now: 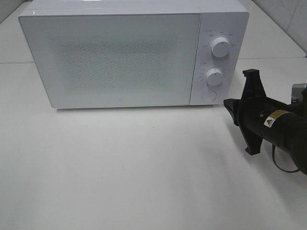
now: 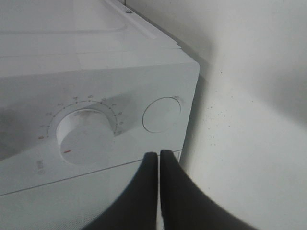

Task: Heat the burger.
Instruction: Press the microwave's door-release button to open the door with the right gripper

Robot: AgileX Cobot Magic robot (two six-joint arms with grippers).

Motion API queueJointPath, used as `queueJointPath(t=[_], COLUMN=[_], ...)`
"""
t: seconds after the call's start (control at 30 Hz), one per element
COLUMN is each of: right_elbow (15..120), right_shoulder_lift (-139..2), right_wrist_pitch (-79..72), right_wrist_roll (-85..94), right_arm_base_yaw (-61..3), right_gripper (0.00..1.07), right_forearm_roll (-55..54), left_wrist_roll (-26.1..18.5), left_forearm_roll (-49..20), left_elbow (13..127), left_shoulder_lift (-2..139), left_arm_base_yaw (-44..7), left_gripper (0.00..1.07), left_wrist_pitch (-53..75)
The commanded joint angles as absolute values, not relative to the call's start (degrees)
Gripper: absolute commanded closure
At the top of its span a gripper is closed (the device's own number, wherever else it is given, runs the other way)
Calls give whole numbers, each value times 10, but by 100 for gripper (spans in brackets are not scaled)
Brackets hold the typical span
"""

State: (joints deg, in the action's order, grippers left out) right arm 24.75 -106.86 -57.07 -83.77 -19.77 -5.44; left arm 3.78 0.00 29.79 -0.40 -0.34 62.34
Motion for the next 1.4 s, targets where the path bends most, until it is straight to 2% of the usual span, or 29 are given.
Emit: queueJointPath(t=[0.03, 0.77, 1.4], right_elbow=[277, 384, 421], right_shoulder_lift=[-1091, -1151, -1184], right_wrist_pitch=[-558, -489, -483], right_wrist_roll=[-838, -832, -826], right_arm_base_yaw=[-201, -201, -201], right_gripper=[107, 107, 107], right_forearm_roll=[-52, -48, -48], left_wrist_roll=[37, 37, 37], left_forearm_roll=[-6, -6, -6], left_elbow=[296, 296, 296], left_shoulder_lift=[-11, -11, -6], left_arm_base_yaw=[-7, -7, -7], left_gripper=[4, 4, 4], left_wrist_pitch=[614, 614, 614])
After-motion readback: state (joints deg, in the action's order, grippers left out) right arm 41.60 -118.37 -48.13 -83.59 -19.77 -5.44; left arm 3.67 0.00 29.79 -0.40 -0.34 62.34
